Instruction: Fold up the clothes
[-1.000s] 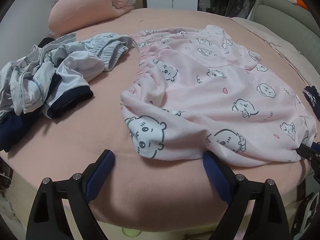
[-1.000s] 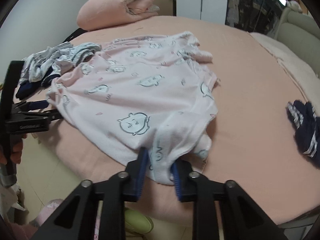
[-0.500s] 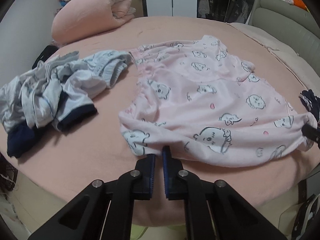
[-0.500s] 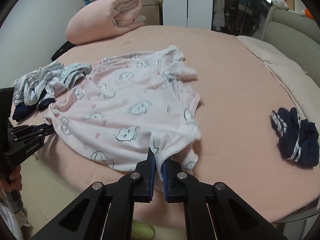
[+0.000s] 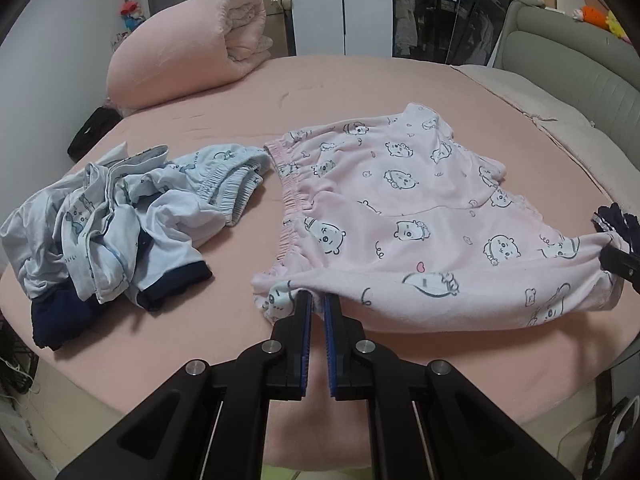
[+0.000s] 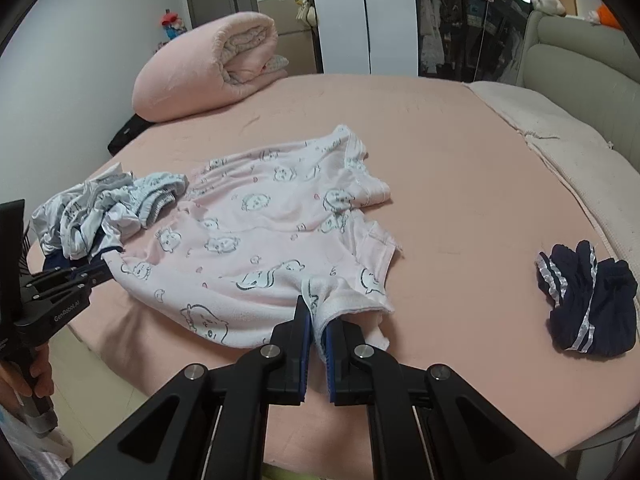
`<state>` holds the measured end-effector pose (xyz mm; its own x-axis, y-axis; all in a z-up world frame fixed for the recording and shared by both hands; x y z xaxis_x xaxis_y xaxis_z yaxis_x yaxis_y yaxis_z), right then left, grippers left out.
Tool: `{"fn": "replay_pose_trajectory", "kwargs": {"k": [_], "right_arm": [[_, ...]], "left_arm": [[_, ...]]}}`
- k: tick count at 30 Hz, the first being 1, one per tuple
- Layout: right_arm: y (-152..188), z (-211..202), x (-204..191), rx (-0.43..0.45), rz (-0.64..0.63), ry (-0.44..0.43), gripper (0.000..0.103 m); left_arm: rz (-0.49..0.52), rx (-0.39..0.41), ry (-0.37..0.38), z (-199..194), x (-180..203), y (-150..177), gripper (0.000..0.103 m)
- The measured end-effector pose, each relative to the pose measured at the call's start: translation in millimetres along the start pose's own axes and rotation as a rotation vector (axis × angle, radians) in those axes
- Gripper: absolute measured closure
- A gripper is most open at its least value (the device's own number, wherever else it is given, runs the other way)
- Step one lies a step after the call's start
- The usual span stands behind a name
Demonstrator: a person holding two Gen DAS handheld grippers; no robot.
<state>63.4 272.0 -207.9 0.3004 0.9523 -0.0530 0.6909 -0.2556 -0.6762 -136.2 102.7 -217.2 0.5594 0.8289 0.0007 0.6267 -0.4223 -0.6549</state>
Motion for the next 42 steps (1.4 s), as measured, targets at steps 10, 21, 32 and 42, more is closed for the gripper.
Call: {"fn": "replay_pose_trajectory", "kwargs": {"k": [10,21,32,42], "right_arm": [[-26.5,14.6,1.1,0.012,-0.017,-0.035,0.099],[-47.8,25.7,-1.0,-0.009,-0.024,-0.151,0.097],[-24.0,29.0,17.5,-0.065,0.108,-0.192,0.097],[-4.6,28.9,12.3,-0.102,0.111,-0.211,0.083]], "left_arm": [[-0.004,0.04,-0.061,11.7,-14.6,-22.0,0.098],[-0.171,-0.108,0.201,29.8,-34.8,-4.5,0.095],[-0.146,-0.146,0.333,9.1,-24.8,13.7,0.089],[-0.204,-0.13,0.368,18.4,-34.1,23.8,0.016]]}}
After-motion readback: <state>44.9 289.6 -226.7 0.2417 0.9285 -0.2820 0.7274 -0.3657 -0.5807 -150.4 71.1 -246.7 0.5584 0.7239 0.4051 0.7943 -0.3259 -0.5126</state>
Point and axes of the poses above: each gripper's, at about its wrist camera, not at the fingertips, and z roughly the way its jaws point, x to its right, y to its underside, the point moved 6 cm from there along z, roughly the way its jaws point, and after that the axes turned 4 degrees about y, right-handed, at the moved point
